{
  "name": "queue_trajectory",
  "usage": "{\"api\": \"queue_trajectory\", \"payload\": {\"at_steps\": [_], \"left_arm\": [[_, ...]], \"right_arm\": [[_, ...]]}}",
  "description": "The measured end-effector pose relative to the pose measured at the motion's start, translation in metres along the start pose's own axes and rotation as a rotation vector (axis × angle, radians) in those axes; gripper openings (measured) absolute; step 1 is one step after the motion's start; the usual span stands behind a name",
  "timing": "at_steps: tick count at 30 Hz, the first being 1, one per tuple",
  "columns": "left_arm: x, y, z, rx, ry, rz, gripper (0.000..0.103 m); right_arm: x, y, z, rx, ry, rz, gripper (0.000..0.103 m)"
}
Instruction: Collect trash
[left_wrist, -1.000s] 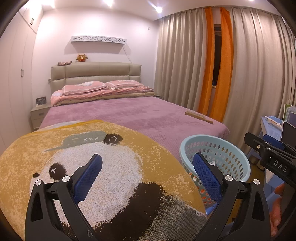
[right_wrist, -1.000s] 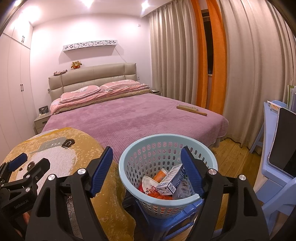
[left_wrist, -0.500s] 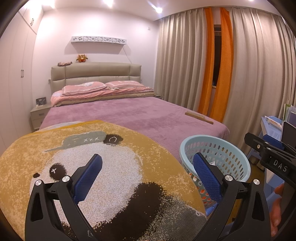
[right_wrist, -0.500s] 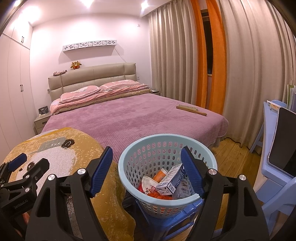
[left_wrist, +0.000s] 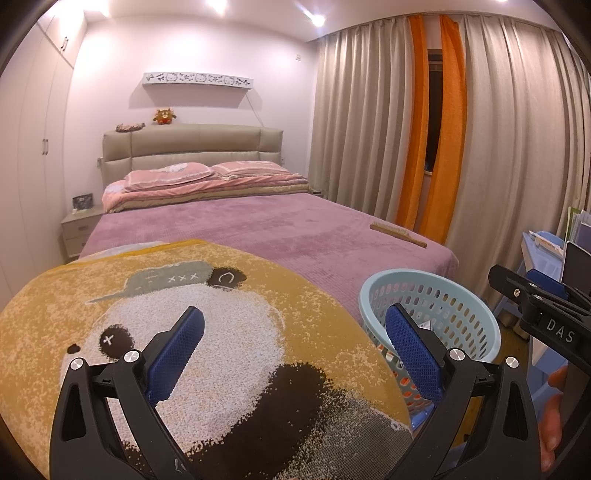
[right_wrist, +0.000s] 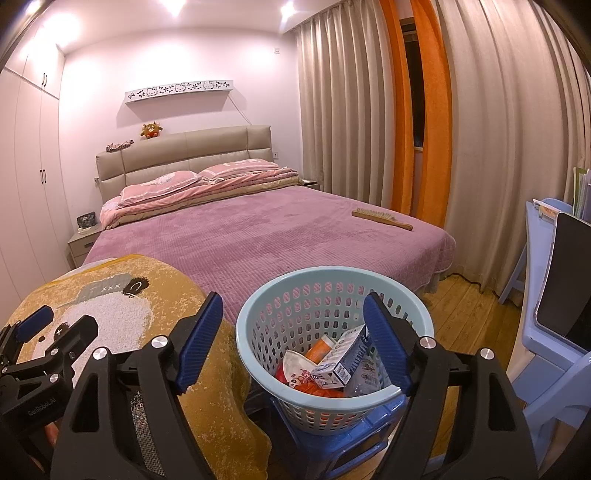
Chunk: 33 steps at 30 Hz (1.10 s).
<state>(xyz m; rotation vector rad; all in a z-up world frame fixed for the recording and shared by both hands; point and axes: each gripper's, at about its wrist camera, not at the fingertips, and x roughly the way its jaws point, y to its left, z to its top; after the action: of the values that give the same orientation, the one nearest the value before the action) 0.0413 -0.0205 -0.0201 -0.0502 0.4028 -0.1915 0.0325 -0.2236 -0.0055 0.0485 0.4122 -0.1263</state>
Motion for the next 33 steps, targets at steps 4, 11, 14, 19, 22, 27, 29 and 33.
{"api": "queue_trajectory", "payload": {"at_steps": [4, 11, 14, 19, 22, 27, 29, 33], "left_arm": [[0.000, 0.000, 0.000, 0.000, -0.001, 0.001, 0.095], [-0.001, -0.003, 0.000, 0.004, -0.006, 0.003, 0.096], [0.000, -0.003, 0.000, 0.004, -0.005, 0.003, 0.095], [-0.001, -0.003, 0.000, 0.005, -0.007, 0.004, 0.095], [-0.001, -0.004, 0.000, 0.009, -0.008, 0.006, 0.095], [-0.005, -0.008, 0.002, 0.026, -0.027, 0.014, 0.095], [-0.006, -0.011, 0.004, 0.043, -0.031, 0.022, 0.095], [-0.011, -0.013, 0.004, 0.048, -0.031, 0.047, 0.095]], "right_arm": [[0.000, 0.000, 0.000, 0.001, 0.000, 0.000, 0.075], [0.000, 0.000, 0.000, 0.001, 0.000, 0.000, 0.075], [0.000, 0.000, 0.000, 0.001, 0.001, 0.001, 0.075], [0.000, 0.000, 0.000, 0.001, 0.001, 0.000, 0.075], [0.000, 0.000, 0.000, 0.001, 0.002, 0.001, 0.075], [-0.003, -0.001, -0.002, 0.004, -0.006, 0.006, 0.075], [-0.006, -0.001, -0.003, 0.005, -0.009, 0.006, 0.075], [-0.009, 0.000, -0.003, 0.004, -0.010, 0.007, 0.075]]}}
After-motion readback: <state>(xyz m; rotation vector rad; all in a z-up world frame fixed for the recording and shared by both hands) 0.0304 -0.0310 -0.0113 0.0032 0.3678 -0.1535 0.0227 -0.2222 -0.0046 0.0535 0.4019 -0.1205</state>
